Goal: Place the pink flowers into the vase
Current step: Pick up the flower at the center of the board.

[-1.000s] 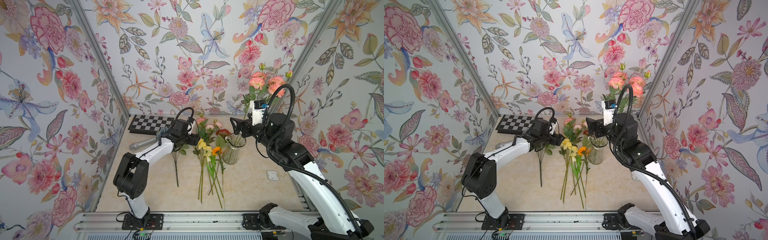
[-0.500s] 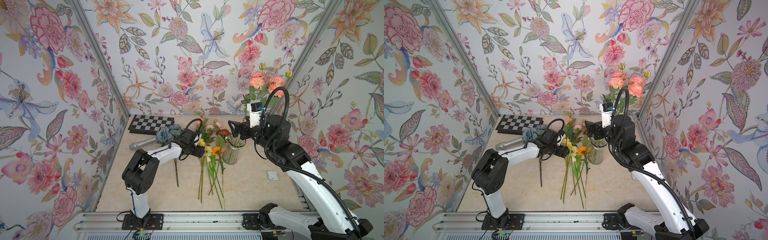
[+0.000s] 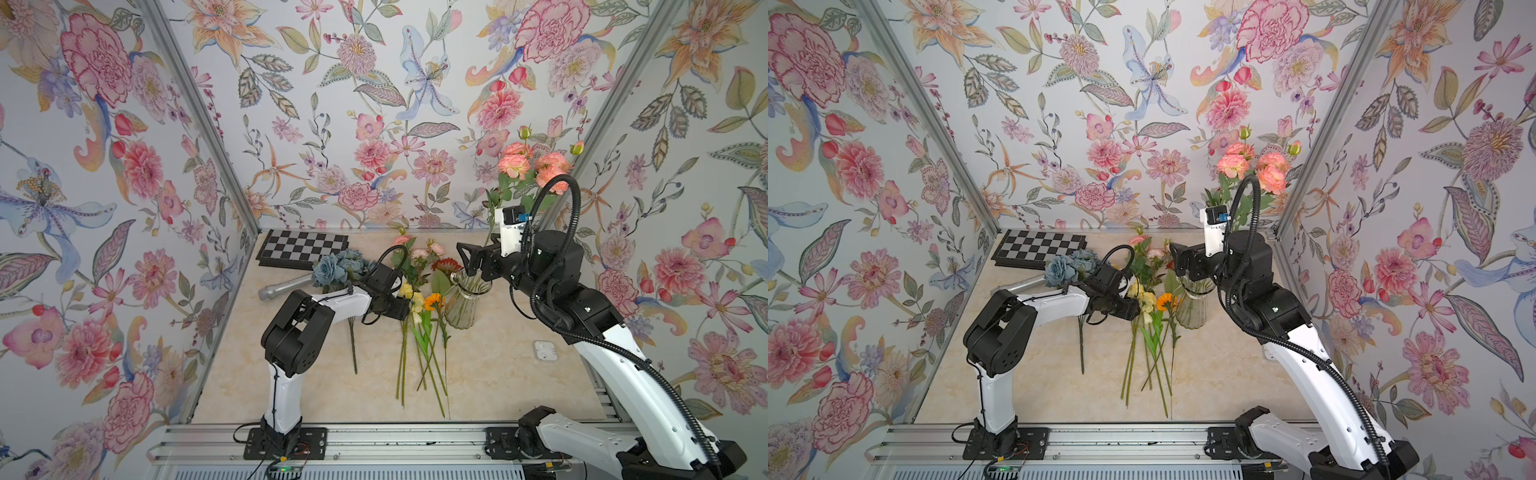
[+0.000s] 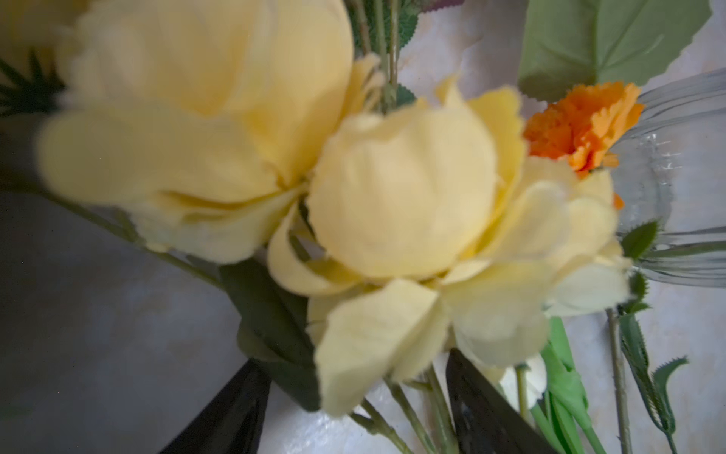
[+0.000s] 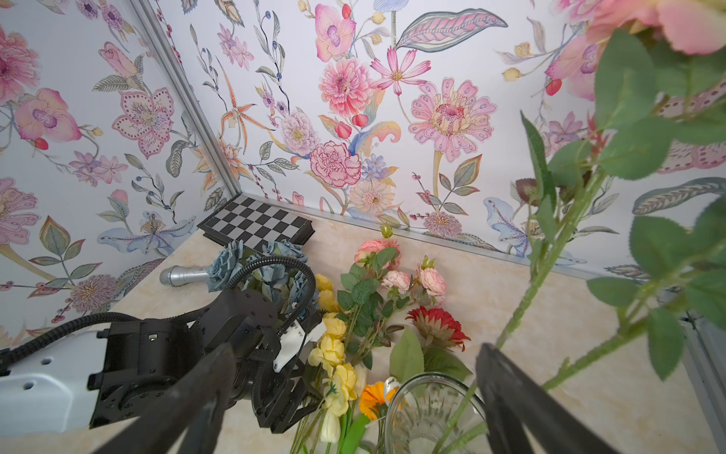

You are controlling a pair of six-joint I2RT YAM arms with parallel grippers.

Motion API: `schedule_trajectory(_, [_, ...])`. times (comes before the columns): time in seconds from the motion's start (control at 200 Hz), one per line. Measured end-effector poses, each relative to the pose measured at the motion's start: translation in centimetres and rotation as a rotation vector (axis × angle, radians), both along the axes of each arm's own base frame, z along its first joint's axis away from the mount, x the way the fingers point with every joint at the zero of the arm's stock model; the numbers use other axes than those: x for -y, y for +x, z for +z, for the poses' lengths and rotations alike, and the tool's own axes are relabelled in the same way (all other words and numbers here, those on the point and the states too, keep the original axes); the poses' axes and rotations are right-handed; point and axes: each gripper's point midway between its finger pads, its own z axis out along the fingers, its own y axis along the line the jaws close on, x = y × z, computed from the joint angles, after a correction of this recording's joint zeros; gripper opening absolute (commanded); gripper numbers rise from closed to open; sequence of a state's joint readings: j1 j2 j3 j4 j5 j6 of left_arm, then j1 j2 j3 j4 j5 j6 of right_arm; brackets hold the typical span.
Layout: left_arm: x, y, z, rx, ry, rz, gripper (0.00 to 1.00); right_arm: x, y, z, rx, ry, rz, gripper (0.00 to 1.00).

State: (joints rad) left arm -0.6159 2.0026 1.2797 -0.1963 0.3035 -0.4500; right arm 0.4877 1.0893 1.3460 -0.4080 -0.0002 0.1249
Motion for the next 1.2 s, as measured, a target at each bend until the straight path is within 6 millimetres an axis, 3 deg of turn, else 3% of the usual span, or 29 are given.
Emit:
schedule_trajectory(0.395, [0.3,0.1,-0.1,-0.021,-0.005,0.007,0.18,0.5,0.0,-0.5,-0.008,0.001,-0.008,0.97])
schedule_trajectory(0.495, [0.3,0.4,0.4,-0.013,-0.001,0.008,0.13,0.5,0.0,-0.5,-0.008,0.002,-0.008,0.97])
schedule_trajectory(0.711, [-0.9,1.1,3.4,0.029,-0.003,0.043,0.1,0.5,0.3,-0.8,-0.018,-0.003,-0.007,0.97])
schedule_trajectory(0.996, [-3.7,4.5,11.5,0.162,-0.076,0.129,0.1,-0.4,1.5,-1.7,-0.045,-0.021,0.016,0.97])
schedule_trajectory(1.201, [-6.1,5.2,13.3,0.203,-0.052,0.191,0.1,-1.4,2.3,-1.6,-0.045,-0.02,0.046,0.97])
